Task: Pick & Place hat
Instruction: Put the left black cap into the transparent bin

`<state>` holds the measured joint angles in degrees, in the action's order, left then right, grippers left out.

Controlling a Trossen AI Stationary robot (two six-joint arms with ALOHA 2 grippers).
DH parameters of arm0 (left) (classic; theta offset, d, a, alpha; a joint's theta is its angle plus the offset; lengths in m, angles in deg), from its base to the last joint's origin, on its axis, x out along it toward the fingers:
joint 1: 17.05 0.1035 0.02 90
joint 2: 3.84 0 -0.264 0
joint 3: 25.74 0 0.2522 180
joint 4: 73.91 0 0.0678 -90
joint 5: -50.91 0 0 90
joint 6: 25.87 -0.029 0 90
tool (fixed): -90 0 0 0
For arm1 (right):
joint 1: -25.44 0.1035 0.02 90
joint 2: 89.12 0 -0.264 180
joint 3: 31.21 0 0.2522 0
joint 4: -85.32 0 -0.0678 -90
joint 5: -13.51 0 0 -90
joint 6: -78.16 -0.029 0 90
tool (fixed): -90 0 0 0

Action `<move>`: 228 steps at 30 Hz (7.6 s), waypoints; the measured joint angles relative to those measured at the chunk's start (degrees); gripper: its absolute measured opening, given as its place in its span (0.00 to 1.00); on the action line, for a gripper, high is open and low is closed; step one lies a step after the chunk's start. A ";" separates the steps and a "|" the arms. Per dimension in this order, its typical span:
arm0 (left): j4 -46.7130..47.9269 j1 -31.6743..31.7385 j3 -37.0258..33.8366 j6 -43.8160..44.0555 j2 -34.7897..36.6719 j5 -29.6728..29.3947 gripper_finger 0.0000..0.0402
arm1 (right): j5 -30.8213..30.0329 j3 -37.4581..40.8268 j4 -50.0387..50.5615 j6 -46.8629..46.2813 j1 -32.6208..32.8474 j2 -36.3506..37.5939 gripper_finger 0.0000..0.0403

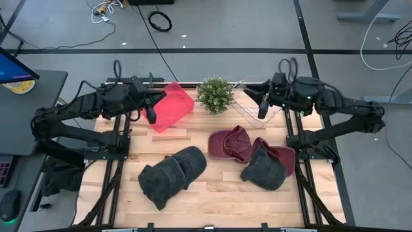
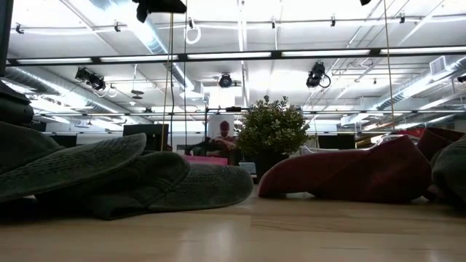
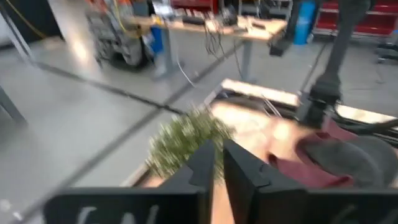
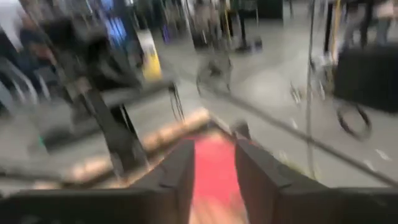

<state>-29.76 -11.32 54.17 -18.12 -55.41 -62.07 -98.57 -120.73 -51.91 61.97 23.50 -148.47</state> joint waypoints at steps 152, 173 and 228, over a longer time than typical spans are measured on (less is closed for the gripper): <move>59.56 -11.16 48.09 -37.46 -46.25 40.88 0.03 | 46.83 17.06 -3.03 -23.71 -2.83 -7.97 0.54; 59.63 4.03 65.12 -14.33 -46.27 57.31 0.03 | 48.55 17.10 -3.27 -21.22 -2.66 -6.41 0.54; 37.94 20.85 68.54 -2.40 -32.26 42.10 0.03 | 36.17 17.06 -50.36 -20.22 -10.78 -6.02 0.92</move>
<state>8.18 9.53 122.71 -20.52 -87.67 -19.97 -62.40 -103.67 -102.27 41.75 12.72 -154.49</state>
